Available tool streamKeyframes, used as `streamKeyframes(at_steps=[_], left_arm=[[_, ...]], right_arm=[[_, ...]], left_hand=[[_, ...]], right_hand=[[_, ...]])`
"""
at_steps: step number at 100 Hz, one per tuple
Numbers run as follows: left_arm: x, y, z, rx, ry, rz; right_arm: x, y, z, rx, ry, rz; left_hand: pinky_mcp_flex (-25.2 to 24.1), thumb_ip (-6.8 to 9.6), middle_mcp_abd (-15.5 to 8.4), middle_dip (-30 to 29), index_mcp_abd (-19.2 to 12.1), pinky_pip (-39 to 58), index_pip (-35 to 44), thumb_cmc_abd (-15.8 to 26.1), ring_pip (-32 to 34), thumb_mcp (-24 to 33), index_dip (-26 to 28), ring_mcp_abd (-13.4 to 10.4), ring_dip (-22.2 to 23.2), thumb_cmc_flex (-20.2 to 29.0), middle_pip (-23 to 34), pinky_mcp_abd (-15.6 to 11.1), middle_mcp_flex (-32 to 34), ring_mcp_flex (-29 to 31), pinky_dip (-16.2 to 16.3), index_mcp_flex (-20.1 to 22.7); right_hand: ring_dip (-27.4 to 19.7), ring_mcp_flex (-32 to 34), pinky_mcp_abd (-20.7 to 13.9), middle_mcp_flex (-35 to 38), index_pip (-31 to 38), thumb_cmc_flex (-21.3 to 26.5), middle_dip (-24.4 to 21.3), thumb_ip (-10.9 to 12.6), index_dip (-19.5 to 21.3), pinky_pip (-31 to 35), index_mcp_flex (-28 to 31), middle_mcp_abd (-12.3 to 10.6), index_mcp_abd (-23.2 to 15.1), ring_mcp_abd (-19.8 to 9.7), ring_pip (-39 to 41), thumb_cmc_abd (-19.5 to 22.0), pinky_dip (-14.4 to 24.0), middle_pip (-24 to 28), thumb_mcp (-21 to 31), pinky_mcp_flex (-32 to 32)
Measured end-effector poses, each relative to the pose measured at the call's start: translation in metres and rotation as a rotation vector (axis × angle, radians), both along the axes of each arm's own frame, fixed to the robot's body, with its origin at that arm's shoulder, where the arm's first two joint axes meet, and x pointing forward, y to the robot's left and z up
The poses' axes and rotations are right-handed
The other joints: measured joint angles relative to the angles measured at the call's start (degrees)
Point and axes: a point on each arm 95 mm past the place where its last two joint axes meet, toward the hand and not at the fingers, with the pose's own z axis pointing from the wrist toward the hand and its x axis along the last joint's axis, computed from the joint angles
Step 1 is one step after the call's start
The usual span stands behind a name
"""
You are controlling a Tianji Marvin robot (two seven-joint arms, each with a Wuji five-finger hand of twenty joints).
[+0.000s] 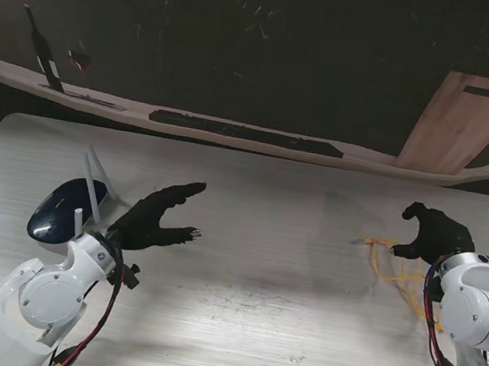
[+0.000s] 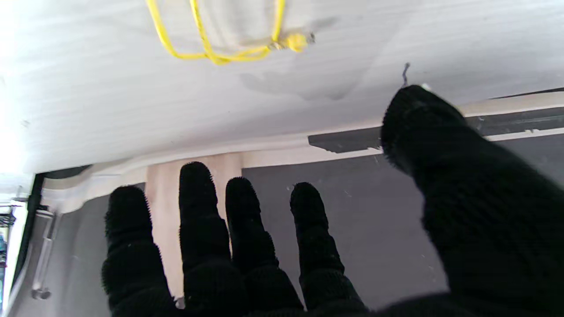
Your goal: Untangle the Ethernet cable and plug it into the router
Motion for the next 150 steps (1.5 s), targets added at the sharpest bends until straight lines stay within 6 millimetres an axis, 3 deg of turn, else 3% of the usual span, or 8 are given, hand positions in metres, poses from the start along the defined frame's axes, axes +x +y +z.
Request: streamKeyframes(at_steps=[28,54,79,92,107,118,126,150], left_arm=[[0.000,-0.001,0.002,-0.002,0.009,-0.005],[-0.001,0.000,0.003,-0.002,0.019,0.003],[-0.001,0.000,0.002,-0.007,0.031,0.005],[0.000,0.000,0.001,-0.011,0.039,0.006],[0.000,0.000,0.000,-0.006,0.050,0.007],[0.000,0.000,0.000,-0.007,0.053,0.010],[0.000,0.001,0.000,-0.005,0.059,0.014],[0.001,0.000,-0.002,-0.013,0.063,0.032]], right_arm=[[-0.015,-0.009,-0.022,-0.011,0.078,-0.067],[-0.023,-0.013,-0.043,-0.013,0.183,-0.138],[-0.020,-0.009,-0.069,-0.014,0.228,-0.185],[-0.013,-0.003,-0.081,0.000,0.241,-0.198],[-0.008,0.004,-0.085,0.121,0.240,-0.234],[-0.005,0.008,-0.083,0.137,0.216,-0.216],[-0.002,0.012,-0.080,0.162,0.192,-0.187],[0.009,0.039,-0.055,0.322,0.133,-0.062]], left_hand=[[0.0,0.00,0.0,0.0,0.0,0.0,0.0,1.8,0.0,0.0,0.0,0.0,0.0,0.0,0.0,0.0,0.7,0.2,0.0,0.0],[0.0,0.00,0.1,0.0,0.0,0.0,0.0,2.3,0.7,-1.4,0.0,0.0,0.0,0.0,0.0,0.0,1.3,1.5,0.0,0.0],[0.0,-0.01,0.1,0.0,0.0,0.0,0.0,3.0,0.7,-1.9,0.0,0.0,0.0,0.0,0.0,0.0,1.4,1.5,0.0,0.0],[0.0,-0.01,0.1,0.0,0.0,0.0,0.0,3.0,0.7,-2.4,0.0,0.0,0.0,0.0,0.0,0.0,1.9,1.5,0.0,0.0],[0.0,0.47,0.1,0.0,0.0,0.0,0.0,3.0,0.7,-2.4,0.0,0.0,0.0,0.0,0.0,0.0,1.9,1.5,0.0,0.0],[0.0,0.55,0.1,0.0,0.0,0.0,0.0,3.0,0.7,-2.5,-0.1,0.0,0.0,0.0,0.0,0.0,1.9,1.5,0.0,0.0],[0.0,0.57,0.1,0.0,0.0,0.0,0.0,3.1,0.7,-2.5,-0.1,0.0,0.0,0.0,0.0,0.0,1.9,1.5,0.0,0.0],[0.0,0.58,0.2,0.0,0.0,0.0,0.0,3.6,0.7,-2.9,-0.6,0.0,0.0,0.0,0.0,0.0,1.9,1.5,0.0,0.0]], right_hand=[[0.0,4.8,0.2,3.1,-2.8,4.2,0.0,0.6,-0.6,4.5,7.3,0.6,6.6,0.1,5.1,-0.8,0.0,3.3,1.7,6.0],[0.0,8.9,0.2,6.2,-4.4,9.0,0.1,0.6,-0.6,25.0,10.9,1.1,8.1,0.9,8.0,-1.5,-10.6,4.4,4.3,6.9],[0.6,17.6,0.5,15.0,-3.8,18.3,0.7,2.4,0.2,33.7,18.8,1.3,8.2,1.5,12.2,2.9,-15.8,5.9,6.5,13.1],[2.1,27.5,2.9,25.2,5.4,24.5,0.7,-3.4,-8.0,43.6,23.4,2.0,8.1,1.6,19.6,6.1,-16.7,7.3,8.6,24.7],[8.6,37.1,2.8,29.7,9.5,24.6,2.8,-3.9,-11.0,62.2,25.3,4.7,8.3,0.0,43.7,9.3,-9.8,13.2,8.3,41.5],[14.3,39.1,-3.1,32.1,10.8,22.8,6.9,-4.1,-11.5,75.1,25.4,1.6,8.4,-3.3,61.9,12.6,-2.7,15.6,4.3,46.3],[16.3,39.7,-4.8,33.8,11.6,21.6,8.3,-3.9,-11.5,76.1,26.3,-0.4,8.4,-4.7,65.0,14.0,0.8,17.0,2.0,47.4],[17.1,39.7,-5.5,35.0,13.6,21.6,8.7,-3.9,-9.7,76.6,26.9,-1.5,8.2,-5.2,67.0,14.6,4.1,18.4,0.8,47.8]])
